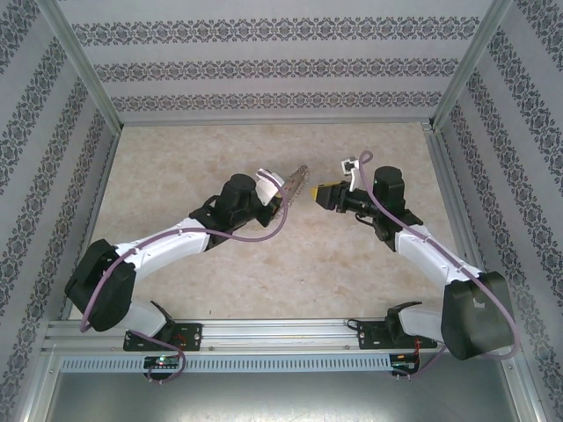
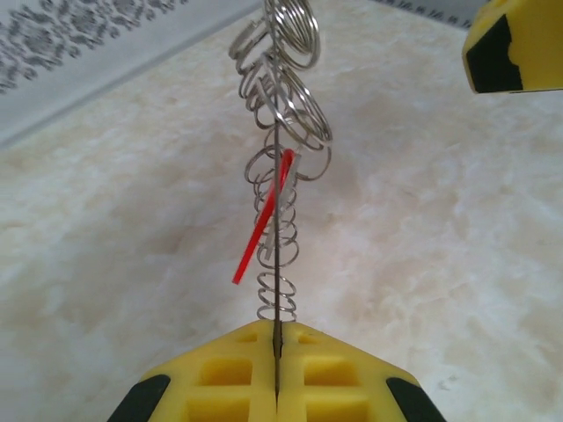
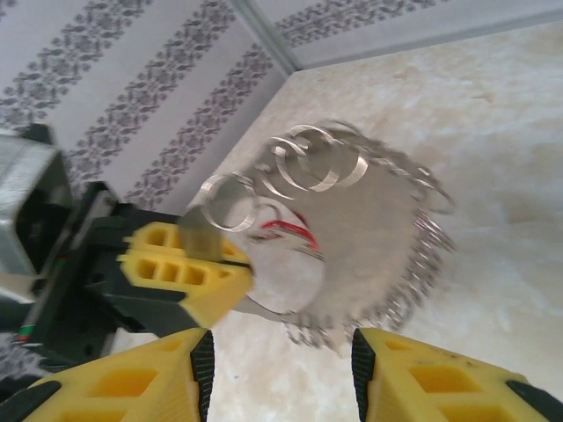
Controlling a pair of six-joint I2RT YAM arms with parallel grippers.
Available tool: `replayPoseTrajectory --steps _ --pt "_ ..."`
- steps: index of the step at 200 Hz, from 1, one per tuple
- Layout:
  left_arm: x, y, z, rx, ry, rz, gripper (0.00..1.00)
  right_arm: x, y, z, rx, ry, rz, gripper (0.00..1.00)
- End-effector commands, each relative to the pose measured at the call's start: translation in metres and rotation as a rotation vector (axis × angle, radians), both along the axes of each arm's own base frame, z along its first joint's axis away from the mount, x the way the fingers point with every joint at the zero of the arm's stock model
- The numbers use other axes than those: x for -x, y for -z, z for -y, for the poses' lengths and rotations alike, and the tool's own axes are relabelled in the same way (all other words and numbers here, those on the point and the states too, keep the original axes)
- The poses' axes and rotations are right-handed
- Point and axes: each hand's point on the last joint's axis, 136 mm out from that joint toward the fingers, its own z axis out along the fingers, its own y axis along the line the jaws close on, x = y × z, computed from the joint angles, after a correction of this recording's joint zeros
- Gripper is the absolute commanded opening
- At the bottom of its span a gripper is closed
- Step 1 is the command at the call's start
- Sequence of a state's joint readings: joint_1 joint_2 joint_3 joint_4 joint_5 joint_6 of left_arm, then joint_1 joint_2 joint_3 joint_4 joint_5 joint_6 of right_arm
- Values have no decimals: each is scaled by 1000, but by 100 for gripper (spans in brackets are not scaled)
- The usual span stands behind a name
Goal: Put the keys on the keyring
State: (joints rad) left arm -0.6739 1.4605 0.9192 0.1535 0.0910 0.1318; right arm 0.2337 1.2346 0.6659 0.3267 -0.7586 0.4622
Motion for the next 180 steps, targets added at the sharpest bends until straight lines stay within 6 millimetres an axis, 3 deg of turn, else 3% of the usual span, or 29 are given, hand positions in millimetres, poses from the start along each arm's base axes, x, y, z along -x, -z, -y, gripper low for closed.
replayPoseTrajectory --steps 1,68,125,180 --pt "-13 -37 -4 -161 -54 195 0 -8 0 10 6 102 29 47" --pt "-37 -38 22 -628 -63 456 0 -15 22 25 15 205 -4 48" --pt "-53 -45 22 -702 -87 522 0 -14 31 39 22 244 6 56" --pt "-54 -60 24 -701 -62 532 0 -11 29 30 27 159 85 65"
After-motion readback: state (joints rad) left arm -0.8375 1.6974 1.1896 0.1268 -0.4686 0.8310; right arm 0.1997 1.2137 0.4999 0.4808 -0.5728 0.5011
